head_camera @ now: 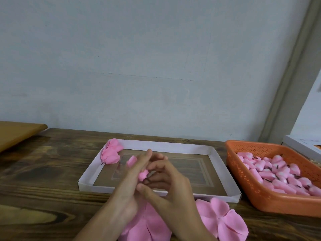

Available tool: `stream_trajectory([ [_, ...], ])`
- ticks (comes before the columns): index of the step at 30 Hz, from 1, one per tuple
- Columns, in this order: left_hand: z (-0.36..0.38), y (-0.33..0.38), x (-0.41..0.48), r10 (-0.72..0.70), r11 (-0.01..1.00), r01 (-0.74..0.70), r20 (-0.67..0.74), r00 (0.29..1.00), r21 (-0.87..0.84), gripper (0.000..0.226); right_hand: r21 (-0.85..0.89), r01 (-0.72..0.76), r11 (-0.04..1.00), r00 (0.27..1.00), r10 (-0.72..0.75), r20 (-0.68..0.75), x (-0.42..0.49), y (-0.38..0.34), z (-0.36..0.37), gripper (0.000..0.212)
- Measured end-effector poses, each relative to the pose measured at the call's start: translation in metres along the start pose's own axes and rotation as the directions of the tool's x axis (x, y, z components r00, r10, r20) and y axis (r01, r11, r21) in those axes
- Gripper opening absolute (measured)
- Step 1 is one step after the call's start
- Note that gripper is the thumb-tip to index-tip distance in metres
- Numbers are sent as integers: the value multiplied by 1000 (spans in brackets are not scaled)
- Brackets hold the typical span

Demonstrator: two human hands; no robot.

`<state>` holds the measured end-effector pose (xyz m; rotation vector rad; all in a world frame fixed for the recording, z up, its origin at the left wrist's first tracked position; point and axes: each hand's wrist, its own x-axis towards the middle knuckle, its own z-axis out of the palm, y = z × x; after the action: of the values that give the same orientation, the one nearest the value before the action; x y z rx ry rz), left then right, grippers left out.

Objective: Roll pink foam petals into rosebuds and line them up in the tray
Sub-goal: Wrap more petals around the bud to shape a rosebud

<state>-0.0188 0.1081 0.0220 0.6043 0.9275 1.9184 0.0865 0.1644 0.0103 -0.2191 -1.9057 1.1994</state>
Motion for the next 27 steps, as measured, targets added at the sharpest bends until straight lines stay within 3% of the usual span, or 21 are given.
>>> stream_trajectory([
  [2, 3, -3, -2, -13, 999, 12, -23, 1000, -45, 73, 10, -12, 1000, 999, 12, -43, -1, 3, 1, 34],
  [5, 3, -5, -3, 27, 999, -29, -49, 998, -42, 56, 16, -15, 1000, 995, 17, -95, -1, 6, 2, 29],
  [10, 0, -5, -2, 110, 994, -111, 66, 992, 2, 56, 63, 11, 998, 993, -4, -116, 0, 5, 0, 21],
  [13, 1, -6, -2, 188, 980, -192, 83, 979, 45, 32, -245, 113, 963, 976, -154, -156, 0, 5, -2, 25],
  [15, 2, -5, -1, 270, 951, -266, -2, 963, 155, 29, -412, 181, 893, 958, -255, -132, 2, 3, -7, 26],
  [18, -4, -1, 3, 409, 845, -330, -112, 906, 421, 43, -428, 274, 861, 944, -326, -52, 8, -3, -24, 25],
  [21, -10, -6, 8, 468, 764, -376, -50, 882, 524, 37, -494, 382, 781, 920, -370, 127, 11, -8, -33, 32],
  [25, -8, -17, 7, 338, 837, -342, 90, 937, 426, 5, -572, 451, 685, 888, -413, 204, 10, -5, -32, 29],
  [27, -10, -16, 8, 366, 750, -374, 129, 922, 545, 36, -571, 458, 681, 879, -444, 175, 10, -2, -31, 24],
])
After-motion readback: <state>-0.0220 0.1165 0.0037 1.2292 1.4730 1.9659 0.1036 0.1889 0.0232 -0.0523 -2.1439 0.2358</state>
